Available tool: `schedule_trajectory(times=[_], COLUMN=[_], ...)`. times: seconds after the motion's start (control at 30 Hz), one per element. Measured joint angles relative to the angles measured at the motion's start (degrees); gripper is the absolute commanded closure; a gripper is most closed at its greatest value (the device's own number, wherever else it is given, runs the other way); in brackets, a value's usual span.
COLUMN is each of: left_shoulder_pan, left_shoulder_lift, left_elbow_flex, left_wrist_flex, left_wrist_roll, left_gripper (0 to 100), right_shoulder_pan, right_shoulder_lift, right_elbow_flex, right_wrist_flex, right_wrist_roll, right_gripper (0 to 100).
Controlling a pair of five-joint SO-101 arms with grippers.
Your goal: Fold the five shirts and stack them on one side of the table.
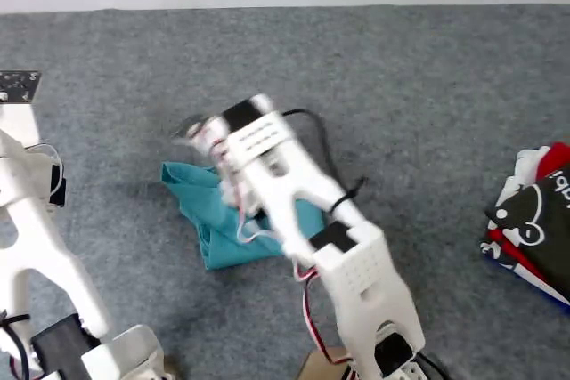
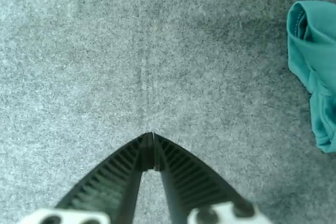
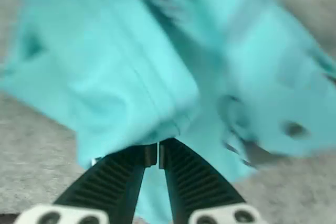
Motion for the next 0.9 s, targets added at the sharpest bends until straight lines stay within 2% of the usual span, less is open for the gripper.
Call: schedule_trajectory(times=[0.2,0.33,0.47,0.63,0.9], left_shoulder_pan=[0.0,0.0,0.0,0.0,0.0], left_shoulder_lift=[0.0,0.0,0.0,0.0,0.0], left_elbow_flex=[0.0,0.0,0.0,0.0,0.0], left_wrist_flex=[0.0,0.0,0.0,0.0,0.0], left_wrist_roll=[0.0,0.0,0.0,0.0,0.0], left_gripper=[99,99,99,99,99], right_shoulder_pan=[-5.8,-5.7,-1.9,1.1,0.2], right_shoulder_lift=[-6.5,-11.9,-12.8,-8.2,0.4], right_elbow_flex=[0.0,0.0,0.0,0.0,0.0], right_wrist_flex=[0.1,0.1,0.1,0.1,-0.6], right_wrist_roll=[0.0,0.0,0.0,0.0,0.0], right_gripper=[98.9,98.9,98.9,98.9,98.9])
